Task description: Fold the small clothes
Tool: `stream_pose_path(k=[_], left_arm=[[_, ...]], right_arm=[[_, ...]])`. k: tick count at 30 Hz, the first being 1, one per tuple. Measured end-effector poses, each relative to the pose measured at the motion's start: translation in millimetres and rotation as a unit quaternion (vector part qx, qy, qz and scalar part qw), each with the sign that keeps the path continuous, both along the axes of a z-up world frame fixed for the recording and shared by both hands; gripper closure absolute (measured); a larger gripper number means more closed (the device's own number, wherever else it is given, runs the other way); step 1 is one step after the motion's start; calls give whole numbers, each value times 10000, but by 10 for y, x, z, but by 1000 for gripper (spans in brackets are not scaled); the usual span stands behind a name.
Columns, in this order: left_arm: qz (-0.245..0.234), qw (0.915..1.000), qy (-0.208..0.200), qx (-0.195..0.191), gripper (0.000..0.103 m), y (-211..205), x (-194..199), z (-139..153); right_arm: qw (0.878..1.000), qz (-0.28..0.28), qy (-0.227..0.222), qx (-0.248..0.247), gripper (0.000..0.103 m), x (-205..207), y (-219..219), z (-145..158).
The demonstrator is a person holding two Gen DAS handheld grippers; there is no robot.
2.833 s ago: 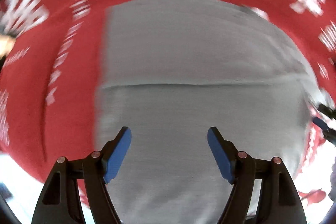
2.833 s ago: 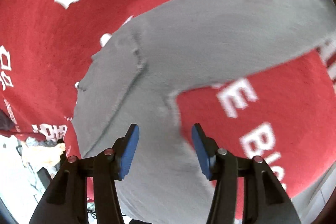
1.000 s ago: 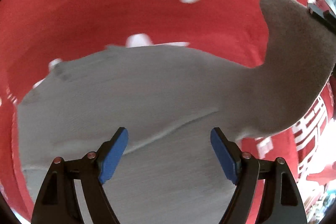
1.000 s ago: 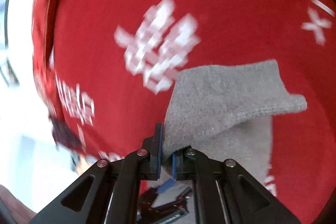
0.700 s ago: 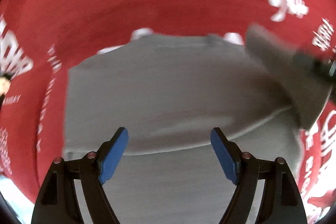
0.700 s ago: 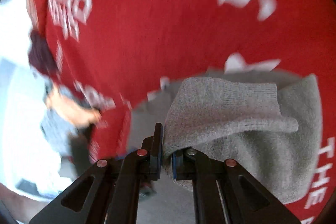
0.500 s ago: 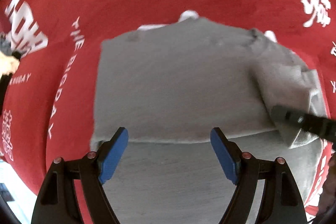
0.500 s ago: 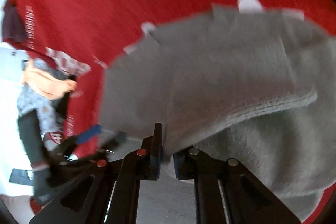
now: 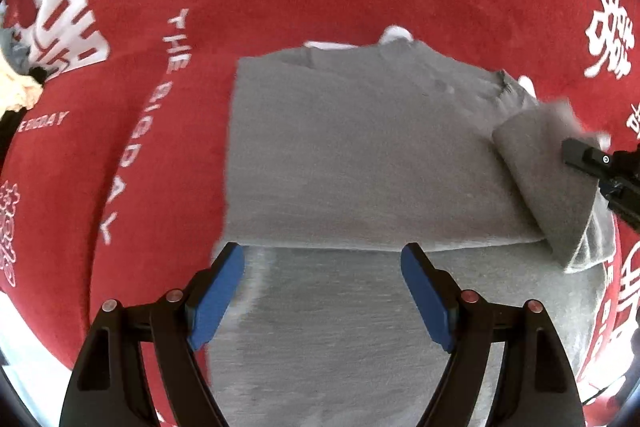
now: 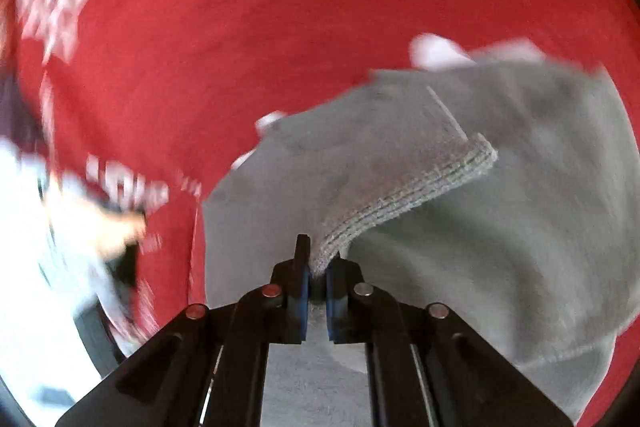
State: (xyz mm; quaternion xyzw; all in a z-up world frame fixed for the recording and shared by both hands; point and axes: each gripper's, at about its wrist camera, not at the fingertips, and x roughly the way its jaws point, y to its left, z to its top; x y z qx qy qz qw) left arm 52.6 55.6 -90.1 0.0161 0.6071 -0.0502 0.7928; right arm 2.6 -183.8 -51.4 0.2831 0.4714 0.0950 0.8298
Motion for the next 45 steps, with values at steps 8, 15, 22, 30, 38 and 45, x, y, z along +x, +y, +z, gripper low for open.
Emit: stream_pose_path(k=[8, 15, 22, 30, 38, 45], left_arm=[[364, 9992, 113, 124, 21, 462, 10, -30], [-291, 9951, 232, -917, 21, 334, 152, 59], [-926, 9743, 978, -1808, 21, -81, 556, -237], [-741, 9587, 1421, -2349, 21, -75, 689, -391], [-781, 9548, 1501, -2444, 22, -115, 700, -402], [-723, 9575, 1368, -2433, 53, -166, 691, -384]], right_arm=[[9696, 1830, 347, -1585, 56, 40, 1246, -268], [9880, 1095, 512, -959, 56, -283, 680, -121], [9953, 254, 761, -535, 56, -572, -24, -123], [9952, 172, 916, -292, 56, -765, -119, -293], [9951, 224, 961, -67, 56, -759, -48, -361], [9897, 78, 1023, 999, 55, -746, 13, -505]])
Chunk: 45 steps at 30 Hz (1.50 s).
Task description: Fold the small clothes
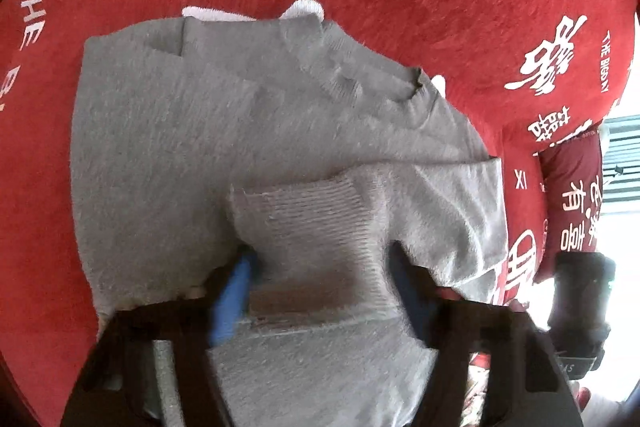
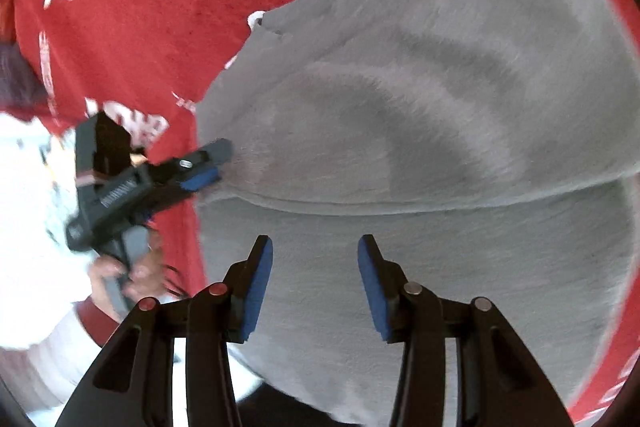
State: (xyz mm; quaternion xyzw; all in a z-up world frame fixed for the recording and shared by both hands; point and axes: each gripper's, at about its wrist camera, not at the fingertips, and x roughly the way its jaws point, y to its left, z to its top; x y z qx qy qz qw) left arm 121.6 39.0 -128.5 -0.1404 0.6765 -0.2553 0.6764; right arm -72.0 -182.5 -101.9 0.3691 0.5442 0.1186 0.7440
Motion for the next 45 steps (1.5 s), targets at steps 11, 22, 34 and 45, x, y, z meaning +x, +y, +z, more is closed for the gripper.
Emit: stream_pose_path(k=[11, 22, 34, 45], left_arm=[[-162, 9989, -430, -75, 85, -63, -43, 190], [-379, 9846, -1011, 1373, 84, 98, 60, 210], [222, 9806, -1033, 1649, 43, 365, -31, 330], [-71, 9710, -1121, 2111, 43, -240, -74, 96]], right_arm=[[9803, -1291, 68, 1491, 94, 257, 75, -371], [9936, -452, 199, 1019, 90, 613, 415, -400], [9941, -1051, -63, -253, 56, -168, -586, 62], [9512, -3068, 228, 229, 90, -474, -1561, -219]])
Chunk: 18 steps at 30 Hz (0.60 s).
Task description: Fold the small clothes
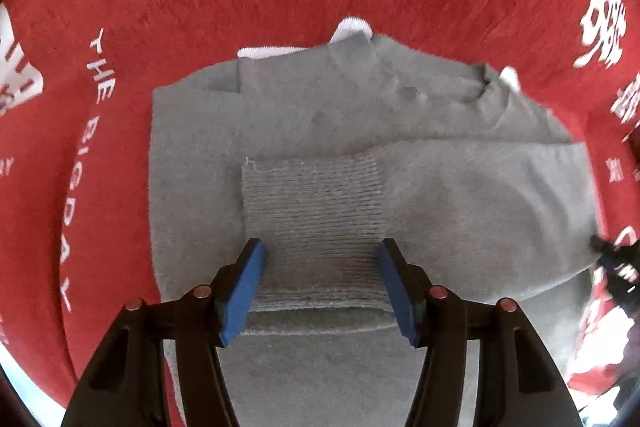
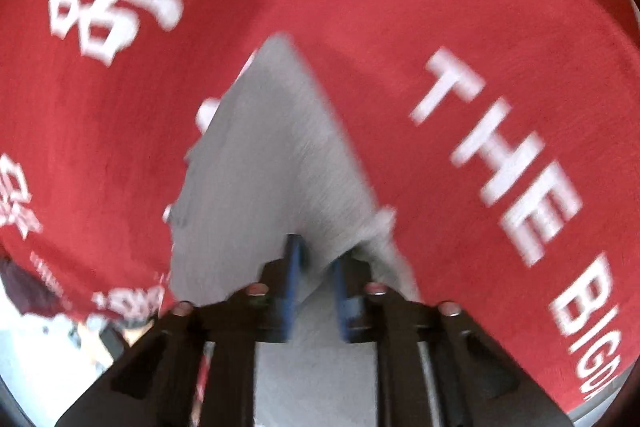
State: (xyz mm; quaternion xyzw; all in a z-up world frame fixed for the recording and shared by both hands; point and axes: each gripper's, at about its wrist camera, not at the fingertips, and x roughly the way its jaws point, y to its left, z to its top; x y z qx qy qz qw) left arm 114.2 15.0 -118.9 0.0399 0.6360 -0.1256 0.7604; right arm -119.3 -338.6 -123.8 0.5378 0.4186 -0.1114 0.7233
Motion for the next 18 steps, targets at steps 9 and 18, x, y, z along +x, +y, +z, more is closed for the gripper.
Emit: stream_pose_path(k=[9, 18], left_arm=[[-265, 9990, 19, 369, 41, -75, -95, 46], [-359, 9969, 336, 613, 41, -165, -260, 138]], right_arm=[[9984, 426, 193, -303, 90, 42, 57, 83], [9739, 1793, 510, -1298, 50, -78, 375, 483]])
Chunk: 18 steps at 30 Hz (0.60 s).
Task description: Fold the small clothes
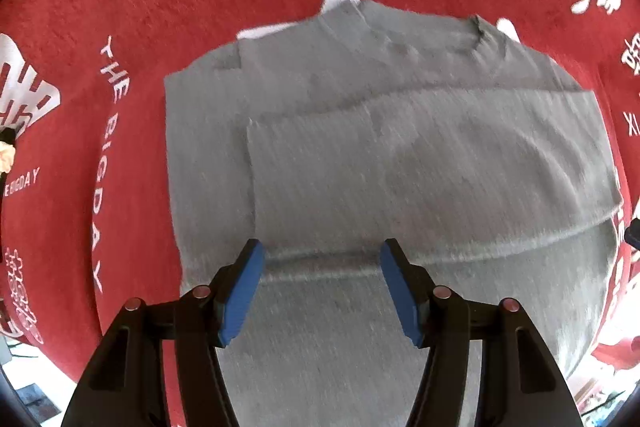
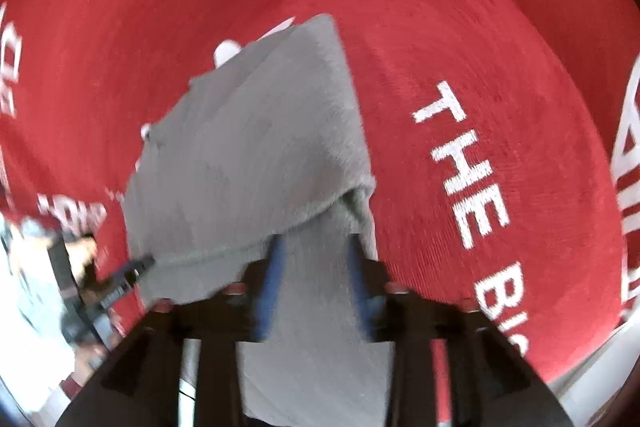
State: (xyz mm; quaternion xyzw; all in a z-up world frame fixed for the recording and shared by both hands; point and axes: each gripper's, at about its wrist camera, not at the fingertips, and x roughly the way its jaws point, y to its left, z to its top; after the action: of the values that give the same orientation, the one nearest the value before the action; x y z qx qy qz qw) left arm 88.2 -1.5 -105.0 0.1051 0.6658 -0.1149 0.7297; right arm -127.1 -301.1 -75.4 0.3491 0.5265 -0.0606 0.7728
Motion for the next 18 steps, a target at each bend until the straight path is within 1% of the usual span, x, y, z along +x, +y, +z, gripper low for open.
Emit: stream_pose_path(k=[5, 9, 13, 16, 18], left_arm=[[-33, 9997, 238, -19, 41, -52, -199, 41], [-8, 9991, 420, -13, 41, -133, -325, 77], [-26, 9991, 398, 124, 41, -293, -488, 152], [64, 9993, 328, 144, 41, -406, -600, 248], [159, 9993, 317, 135, 39, -453, -660, 299]], right_arm=[[9991, 397, 73, -160, 49, -21, 164, 65], [9975, 658, 153, -210, 45, -20, 264, 66], [9929, 1090, 258, -392, 44, 5, 394, 65], [9879, 1457, 281, -449, 39, -1, 479, 86], [9848, 1645, 285, -473, 38, -12, 511, 105]])
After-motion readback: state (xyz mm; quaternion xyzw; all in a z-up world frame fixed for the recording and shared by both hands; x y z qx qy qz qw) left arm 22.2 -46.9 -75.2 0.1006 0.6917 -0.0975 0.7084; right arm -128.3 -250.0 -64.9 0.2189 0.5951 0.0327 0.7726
